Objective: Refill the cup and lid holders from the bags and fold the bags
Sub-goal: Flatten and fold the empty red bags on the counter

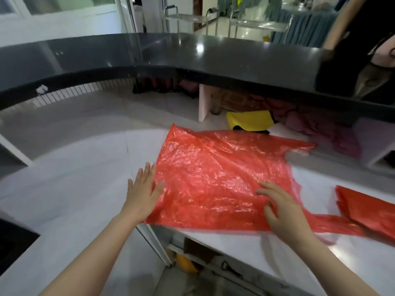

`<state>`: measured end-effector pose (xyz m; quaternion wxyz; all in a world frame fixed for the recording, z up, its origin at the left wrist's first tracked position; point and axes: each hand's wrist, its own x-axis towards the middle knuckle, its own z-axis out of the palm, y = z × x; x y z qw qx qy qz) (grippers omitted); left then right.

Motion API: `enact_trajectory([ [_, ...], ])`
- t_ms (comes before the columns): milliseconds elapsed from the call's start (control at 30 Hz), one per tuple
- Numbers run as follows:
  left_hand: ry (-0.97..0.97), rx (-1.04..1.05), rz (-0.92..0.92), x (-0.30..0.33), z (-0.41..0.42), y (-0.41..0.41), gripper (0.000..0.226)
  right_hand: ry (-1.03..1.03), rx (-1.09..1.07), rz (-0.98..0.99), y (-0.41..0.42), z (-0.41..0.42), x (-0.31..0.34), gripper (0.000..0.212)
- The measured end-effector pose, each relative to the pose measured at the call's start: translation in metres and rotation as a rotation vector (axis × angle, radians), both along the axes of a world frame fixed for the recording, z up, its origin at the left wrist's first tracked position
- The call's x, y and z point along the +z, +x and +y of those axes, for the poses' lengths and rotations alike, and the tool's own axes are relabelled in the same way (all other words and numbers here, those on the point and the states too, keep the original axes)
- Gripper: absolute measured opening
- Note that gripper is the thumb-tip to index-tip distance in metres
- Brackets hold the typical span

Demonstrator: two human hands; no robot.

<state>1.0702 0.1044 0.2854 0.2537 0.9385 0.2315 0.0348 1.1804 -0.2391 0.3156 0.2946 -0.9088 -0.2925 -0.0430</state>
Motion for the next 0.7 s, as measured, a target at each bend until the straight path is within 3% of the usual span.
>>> enact_trajectory([
  [67, 0.039, -0.007, -0.036, 0.004, -0.017, -0.003, 0.080, 0.066, -0.068, -0.066, -0.008, -0.021, -0.003, 0.047],
  [233, 0.034, -0.048, -0.032, 0.004, -0.090, -0.007, 0.086, 0.135, -0.174, -0.229, -0.021, -0.079, -0.012, 0.037],
  [400, 0.092, -0.136, 0.083, -0.005, -0.139, -0.002, 0.078, -0.003, -0.411, -0.026, -0.007, -0.141, -0.025, 0.060],
  [467, 0.095, -0.168, 0.171, -0.010, -0.143, -0.002, 0.073, -0.011, -0.413, 0.103, -0.001, -0.155, -0.028, 0.056],
  [533, 0.104, -0.188, 0.244, -0.016, -0.146, -0.007, 0.068, -0.037, -0.372, 0.110, 0.001, -0.162, -0.028, 0.048],
  [700, 0.100, -0.177, 0.189, -0.018, -0.146, -0.021, 0.074, -0.025, -0.360, 0.053, -0.005, -0.176, -0.029, 0.032],
])
